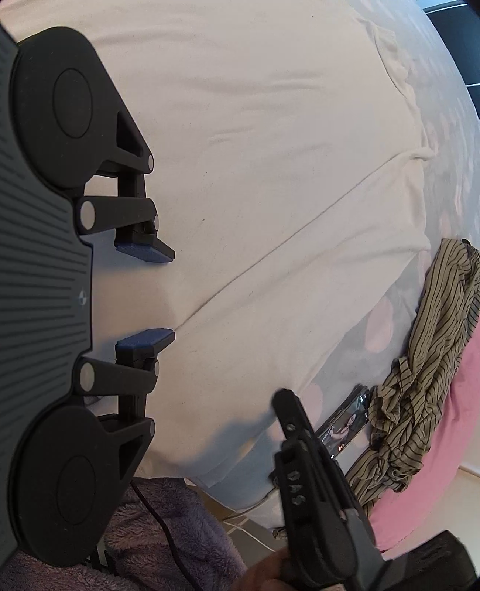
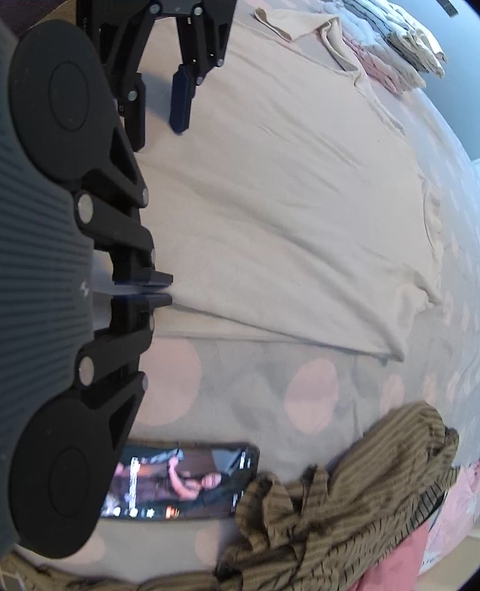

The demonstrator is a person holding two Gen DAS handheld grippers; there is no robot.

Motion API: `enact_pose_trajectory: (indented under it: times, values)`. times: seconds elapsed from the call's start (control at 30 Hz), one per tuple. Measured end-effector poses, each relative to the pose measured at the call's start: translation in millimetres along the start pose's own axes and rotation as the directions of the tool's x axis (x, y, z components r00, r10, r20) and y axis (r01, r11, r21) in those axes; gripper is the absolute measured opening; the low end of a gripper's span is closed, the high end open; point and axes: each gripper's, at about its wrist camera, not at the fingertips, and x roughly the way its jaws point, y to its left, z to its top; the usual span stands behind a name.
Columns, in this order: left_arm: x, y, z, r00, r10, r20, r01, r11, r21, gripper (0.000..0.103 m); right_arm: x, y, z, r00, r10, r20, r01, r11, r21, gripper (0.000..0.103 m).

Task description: Fold clothes

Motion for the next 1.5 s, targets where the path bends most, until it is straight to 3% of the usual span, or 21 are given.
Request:
enact_pose_trajectory:
  times: [0.1,0.27,0.47,0.7,0.73,0.83,0.9,1.0,1.07,1.13,1.5]
  values:
    - [-2,0,-1,1.0,-0.005,0.004,0.005,1.0,-0.002,0.038,-8,-4,-1,0.999,-0.032,0.0,0.032,0.999,0.011,0.005]
    - [-3,-1,-2,1.0,-0.006,0.007,0.006,1.0,-0.002,0.038,11,-7,-5,0.999,-0.039,-0.034,0.039,0.999,0.001,0.005]
    - [-11,-4,0,0.999,-0.039,0.027,0.038,0.999,0.009,0.038,-8,-15,-13,1.0,-0.001,-0.009,0.002,0.999,0.042,0.011]
    - [-9,-19,-4,0.999,-0.039,-0.005,0.039,0.996,0.076,0.038,-37,0,-61,0.999,0.022,-0.028,-0.022,1.0,0.01,0.012]
    - [-8,-21,-6,0.999,-0.042,-0.01,0.043,0.996,0.082,0.038,-39,2,-70,0.999,0.024,-0.044,-0.024,1.0,0.007,0.013]
    - [-5,-27,-9,0.998,-0.05,-0.025,0.053,0.994,0.098,0.038,-37,5,-91,0.995,0.018,-0.096,-0.018,1.0,0.007,0.037]
    - [-2,-29,-9,0.998,-0.053,-0.029,0.056,0.993,0.101,0.038,-30,2,-96,0.994,0.024,-0.107,-0.023,1.0,0.014,0.037]
    - [-1,-32,-8,0.998,-0.063,-0.03,0.066,0.992,0.11,0.038,-19,-5,-99,0.993,0.045,-0.11,-0.041,0.998,0.039,0.034]
    - [-1,-35,-9,0.997,-0.065,-0.03,0.069,0.99,0.123,0.038,-15,-11,-98,0.99,0.089,-0.111,-0.08,0.993,0.083,0.012]
    - [-1,-36,-10,0.997,-0.071,-0.026,0.073,0.989,0.128,0.038,-20,-11,-96,0.989,0.103,-0.104,-0.094,0.991,0.093,0.004]
    - [-4,-37,-13,0.997,-0.075,-0.025,0.078,0.989,0.126,0.038,-64,-6,-86,0.994,0.087,-0.065,-0.082,0.993,0.083,0.002]
